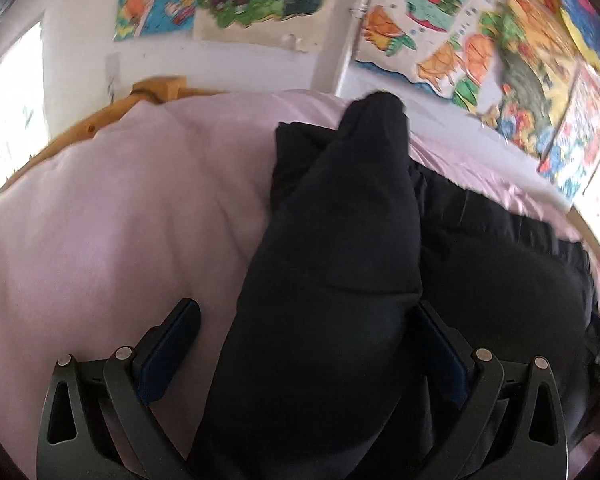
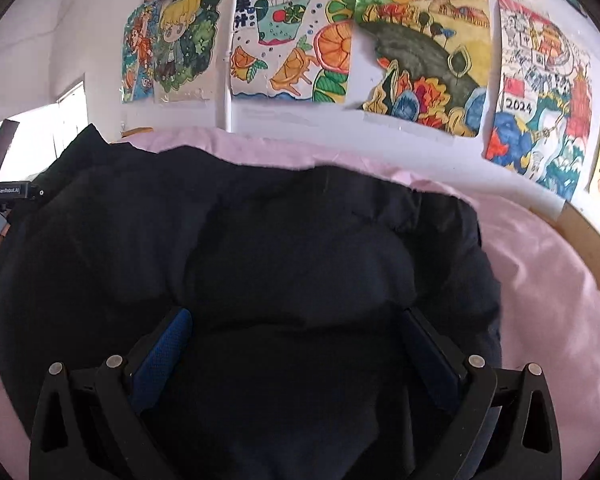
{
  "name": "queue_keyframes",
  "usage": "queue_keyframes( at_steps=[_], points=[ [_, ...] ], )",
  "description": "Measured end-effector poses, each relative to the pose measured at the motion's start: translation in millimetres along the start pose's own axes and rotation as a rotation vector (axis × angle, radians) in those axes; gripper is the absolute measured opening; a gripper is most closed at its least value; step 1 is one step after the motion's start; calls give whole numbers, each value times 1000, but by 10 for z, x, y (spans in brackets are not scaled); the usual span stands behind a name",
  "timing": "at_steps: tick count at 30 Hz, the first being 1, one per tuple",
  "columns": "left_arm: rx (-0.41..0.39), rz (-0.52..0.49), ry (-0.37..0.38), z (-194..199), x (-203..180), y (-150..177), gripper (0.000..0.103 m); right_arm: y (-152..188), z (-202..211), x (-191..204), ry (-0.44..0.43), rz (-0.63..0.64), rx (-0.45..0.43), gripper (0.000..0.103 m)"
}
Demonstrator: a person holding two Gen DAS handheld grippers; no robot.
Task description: Fold large clothes
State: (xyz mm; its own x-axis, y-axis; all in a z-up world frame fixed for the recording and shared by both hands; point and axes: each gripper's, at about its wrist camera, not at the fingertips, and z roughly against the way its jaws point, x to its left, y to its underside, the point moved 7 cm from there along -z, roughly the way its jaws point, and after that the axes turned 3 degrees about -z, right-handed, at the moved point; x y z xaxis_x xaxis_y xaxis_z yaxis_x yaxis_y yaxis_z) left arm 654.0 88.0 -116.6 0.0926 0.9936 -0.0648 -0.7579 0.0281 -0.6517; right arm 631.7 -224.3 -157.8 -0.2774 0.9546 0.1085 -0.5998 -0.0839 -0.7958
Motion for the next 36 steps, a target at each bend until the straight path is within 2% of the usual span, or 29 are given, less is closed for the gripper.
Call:
queue_keyframes(
  at_steps=[2,5,9,11,17,21,23,29,33,36],
  points=[
    [-5,-32,-5,-24,-46,9,102,26,-71,-33,-26,-17,7,103],
    [-7,-24,17,-83,-23,44,102,56,-77,-62,-53,-38,2,103],
    [-5,-19,27,-85,25,56,102,71,9,-16,-24,-29,-32,103],
    [7,-2,43,-8,23,40,102,94,74,-3,-10,-27,-45,103],
    [-30,15,151,427,-19,14,102,94,221,-133,-71,-110,-13,103],
    [-11,-60,154,611,53,101,102,129,315,-173,-92,-128,4,103],
    [1,-65,152,681,115,176,102,179,338,-198,-106,-135,12,103],
    [65,16,301,779,288,350,102,349,336,-290,-161,-193,4,103],
    [100,-6,373,748,181,303,102,430,301,-318,-192,-207,-1,103],
    [120,-54,399,689,48,300,102,436,284,-335,-203,-221,9,103]
  ],
)
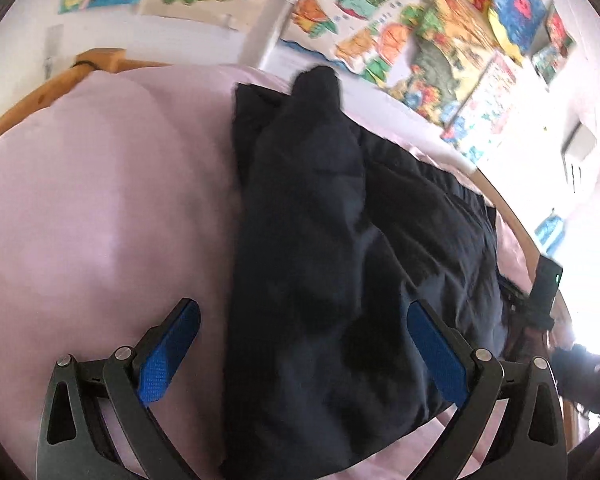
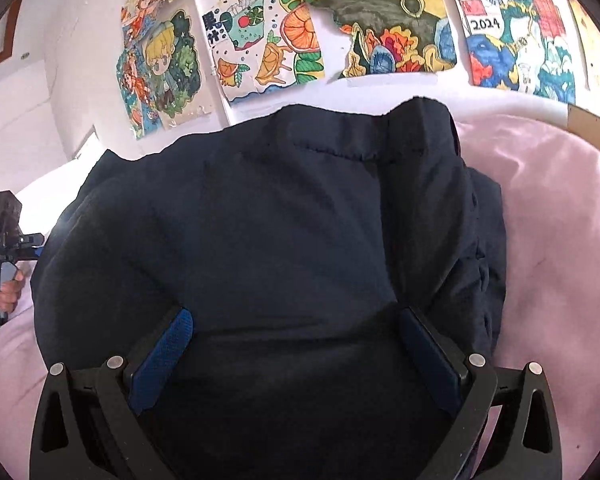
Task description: Fold large clothes
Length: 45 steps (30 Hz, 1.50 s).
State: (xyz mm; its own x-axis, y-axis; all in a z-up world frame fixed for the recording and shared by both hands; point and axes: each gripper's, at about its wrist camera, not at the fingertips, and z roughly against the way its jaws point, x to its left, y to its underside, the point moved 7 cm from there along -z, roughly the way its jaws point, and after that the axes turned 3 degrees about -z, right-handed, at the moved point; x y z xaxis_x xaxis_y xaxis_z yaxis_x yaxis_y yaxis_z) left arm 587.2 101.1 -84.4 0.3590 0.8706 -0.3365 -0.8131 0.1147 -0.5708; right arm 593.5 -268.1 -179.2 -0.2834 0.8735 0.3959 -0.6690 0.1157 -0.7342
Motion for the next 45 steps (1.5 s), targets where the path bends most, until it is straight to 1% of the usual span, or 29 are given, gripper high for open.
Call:
queue_keyframes(
  at_steps=[3,5,9,12,16,21,25,27,30,32,34,39,42,45],
  points=[
    [36,-29,-33,-112,1,22,102,-50,38,67,46,31,38,103],
    [47,-26,-31,-157,32,15,102,-85,90,101,66,39,56,103],
    [71,-12,-5,-200,72,6,102,-215,325,107,49,-19,51,103],
    [90,-28,31,-214,37,3,102,-333,512,20,2,-109,32,103],
    [122,-44,106,-281,-47,-30,102,-464,662,-209,-73,-235,30,103],
    [141,-41,89,-360,-1,-11,102,-484,634,-681,-140,-440,22,103],
    [146,-55,65,-417,-3,3,102,-380,430,-998,-182,-557,67,103],
    [151,-60,56,-434,11,14,102,-339,346,-1114,-207,-615,68,103],
    [151,-58,57,-459,11,23,102,-325,237,-1190,-275,-684,61,103],
    [151,-57,65,-476,19,29,102,-329,183,-1181,-310,-703,65,103],
    [157,-55,74,-487,28,41,102,-334,126,-1110,-343,-691,90,103],
    [192,-54,110,-581,22,41,102,-319,84,-995,-362,-622,128,103],
    [235,-67,134,-651,-12,55,102,-309,71,-990,-385,-618,129,103],
    [271,-72,149,-730,-47,46,102,-294,54,-936,-388,-562,158,103]
  ],
)
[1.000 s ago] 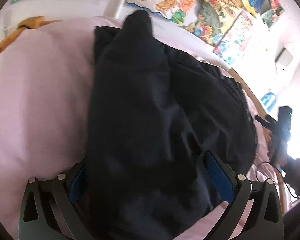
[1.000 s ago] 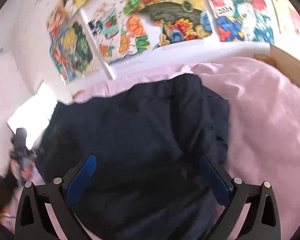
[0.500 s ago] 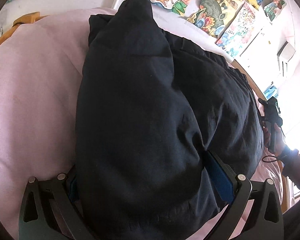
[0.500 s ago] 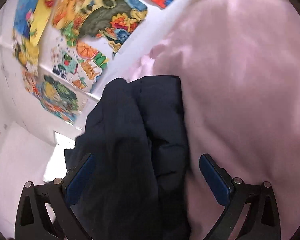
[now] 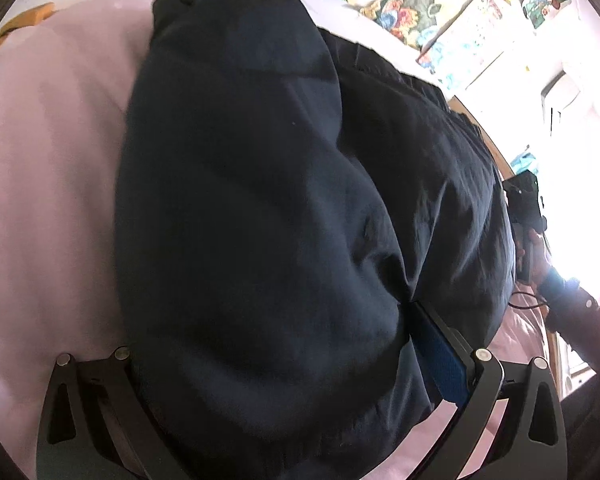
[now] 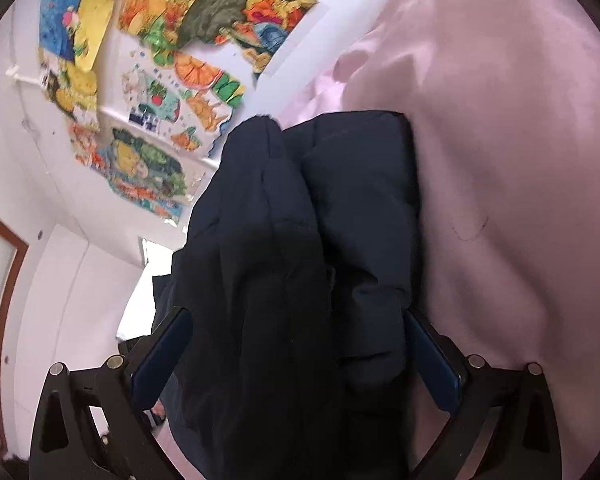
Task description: Fold large clothes
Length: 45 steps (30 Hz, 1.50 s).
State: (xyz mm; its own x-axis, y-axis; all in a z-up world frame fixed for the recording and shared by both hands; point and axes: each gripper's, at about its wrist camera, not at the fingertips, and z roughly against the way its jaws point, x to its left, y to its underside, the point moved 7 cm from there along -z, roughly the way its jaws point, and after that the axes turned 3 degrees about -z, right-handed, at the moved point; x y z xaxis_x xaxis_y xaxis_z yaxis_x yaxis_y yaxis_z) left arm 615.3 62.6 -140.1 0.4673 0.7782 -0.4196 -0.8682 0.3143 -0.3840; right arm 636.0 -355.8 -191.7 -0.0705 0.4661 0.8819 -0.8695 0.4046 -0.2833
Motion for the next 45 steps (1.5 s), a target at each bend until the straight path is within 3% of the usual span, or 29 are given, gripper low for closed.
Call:
queue_keyframes(
  at_steps=[6,11,18,24,29,45],
  points=[
    [3,-5,8,-53,-12,-15,102,142,-156,46,89,123,97,103],
    [9,-6,-7,-103,-10,-17,102,165,-292,-90,143,82,141,103],
    [5,-25,-62,-161,-52,18,102,224,-294,-170,125,96,98,103],
    [-18,-21,-169,-195,-159,-12,101,252,-287,-175,125,128,63,103],
    [-10,22,-157,-218,-143,-41,101,260,-295,-148,141,129,67,103],
    [-6,22,-177,-267,-153,-76,102,264,-285,-104,147,120,61,103]
  ],
)
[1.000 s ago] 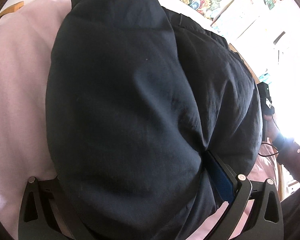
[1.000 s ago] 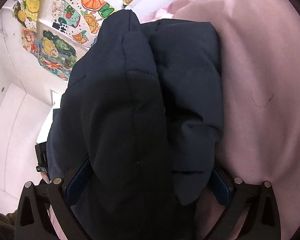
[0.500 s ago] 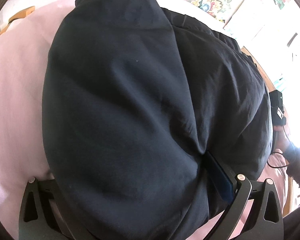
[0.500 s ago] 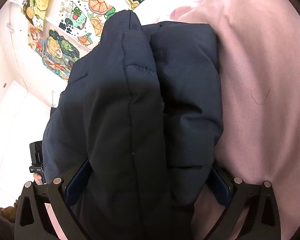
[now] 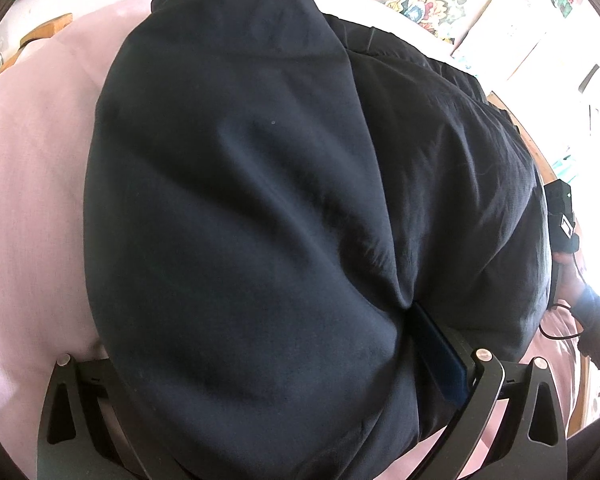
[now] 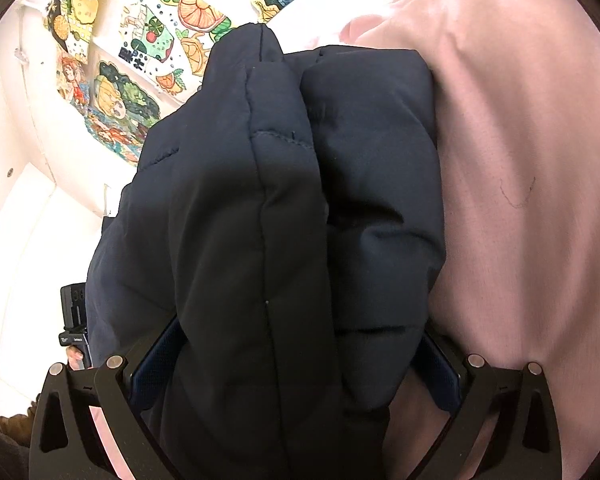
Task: Fold large clothes
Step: 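Press the folded black jacket flat with both grippers closed on top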
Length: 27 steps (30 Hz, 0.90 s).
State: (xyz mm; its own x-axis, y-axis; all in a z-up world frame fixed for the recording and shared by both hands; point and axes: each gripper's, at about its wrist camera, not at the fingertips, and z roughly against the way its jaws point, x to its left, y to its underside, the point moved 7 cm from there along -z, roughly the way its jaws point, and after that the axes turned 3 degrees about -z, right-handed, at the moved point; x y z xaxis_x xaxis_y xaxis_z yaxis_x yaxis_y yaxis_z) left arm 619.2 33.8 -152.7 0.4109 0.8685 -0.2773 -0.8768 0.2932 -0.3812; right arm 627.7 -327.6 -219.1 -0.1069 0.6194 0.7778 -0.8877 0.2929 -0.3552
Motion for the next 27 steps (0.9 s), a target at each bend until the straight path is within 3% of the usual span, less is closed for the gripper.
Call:
queue_keyframes(
  at_steps=[8,12,18,20,23,27],
  points=[
    [3,2,-3,106,98,62,101,-1,14,55,46,-15,5,103],
    [-4,2,-3,151,118,64,96,-1,43,116,57,-6,-12,93],
    [-19,48,-31,343,114,40,56,8,116,241,70,23,-42,66],
    [-31,40,-58,424,66,21,35,10,161,295,74,32,-58,53],
    [-45,8,-133,584,-64,-26,23,-6,269,400,81,19,-90,40],
    [-36,-14,-213,771,-200,-43,17,-40,409,595,119,17,-109,31]
  ],
)
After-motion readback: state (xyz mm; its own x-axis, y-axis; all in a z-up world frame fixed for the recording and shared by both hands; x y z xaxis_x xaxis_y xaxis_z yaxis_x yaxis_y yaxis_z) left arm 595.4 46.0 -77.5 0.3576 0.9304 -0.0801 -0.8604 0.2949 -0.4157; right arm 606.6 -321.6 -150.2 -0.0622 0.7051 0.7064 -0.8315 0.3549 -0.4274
